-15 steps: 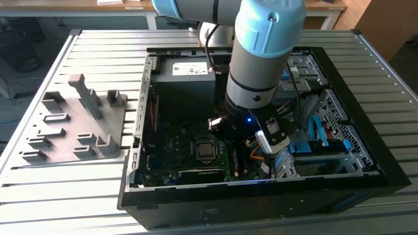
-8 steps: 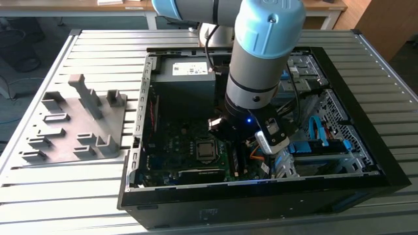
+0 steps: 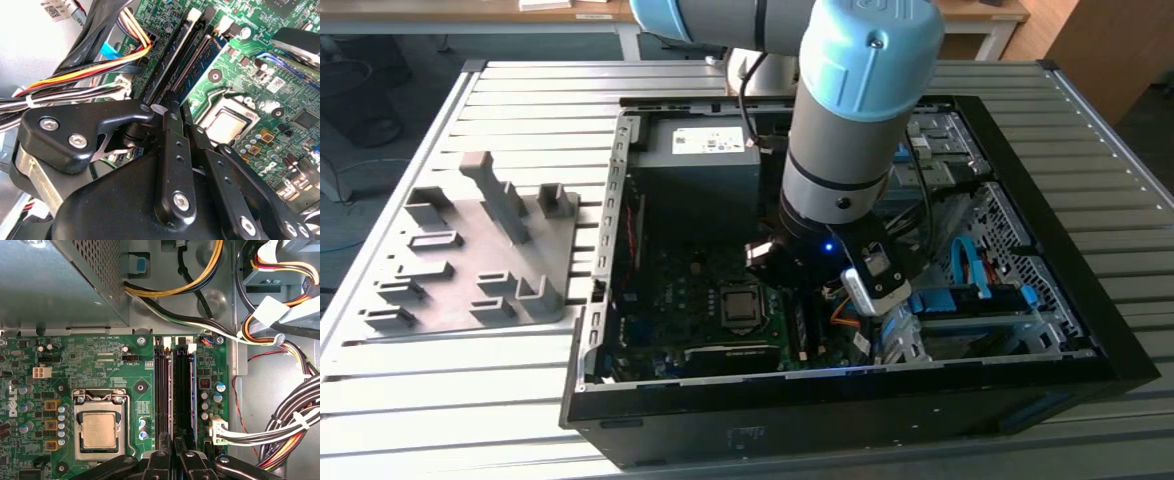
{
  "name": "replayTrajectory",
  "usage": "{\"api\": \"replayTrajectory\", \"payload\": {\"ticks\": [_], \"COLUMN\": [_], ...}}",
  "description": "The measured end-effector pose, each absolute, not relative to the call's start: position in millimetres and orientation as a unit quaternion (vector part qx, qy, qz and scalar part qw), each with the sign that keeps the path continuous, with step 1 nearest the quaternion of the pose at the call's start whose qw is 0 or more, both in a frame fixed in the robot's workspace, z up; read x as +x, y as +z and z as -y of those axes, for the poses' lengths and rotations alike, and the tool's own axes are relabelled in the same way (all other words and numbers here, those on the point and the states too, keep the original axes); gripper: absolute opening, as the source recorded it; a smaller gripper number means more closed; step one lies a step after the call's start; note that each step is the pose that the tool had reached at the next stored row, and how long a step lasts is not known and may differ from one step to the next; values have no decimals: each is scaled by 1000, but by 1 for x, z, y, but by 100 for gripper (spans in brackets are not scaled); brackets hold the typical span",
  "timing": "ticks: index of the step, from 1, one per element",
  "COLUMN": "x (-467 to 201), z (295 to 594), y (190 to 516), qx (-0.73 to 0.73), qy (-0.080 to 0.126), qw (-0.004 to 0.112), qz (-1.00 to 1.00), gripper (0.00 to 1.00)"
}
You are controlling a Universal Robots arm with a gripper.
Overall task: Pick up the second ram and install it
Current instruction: 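Insert the second ram into the second slot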
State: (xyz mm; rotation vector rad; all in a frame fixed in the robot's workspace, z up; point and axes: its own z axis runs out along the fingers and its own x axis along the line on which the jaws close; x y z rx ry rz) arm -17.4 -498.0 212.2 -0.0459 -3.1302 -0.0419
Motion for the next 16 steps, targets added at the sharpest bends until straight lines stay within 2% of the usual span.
{"api": "replayTrajectory", "payload": {"ticks": [11, 16], "x": [-18, -18], "z": [498, 498], "y": [237, 237], "qx": [-15, -15], "qy": [-13, -15], "qw": [5, 5], "qz": [1000, 1000], "gripper": [14, 14]}}
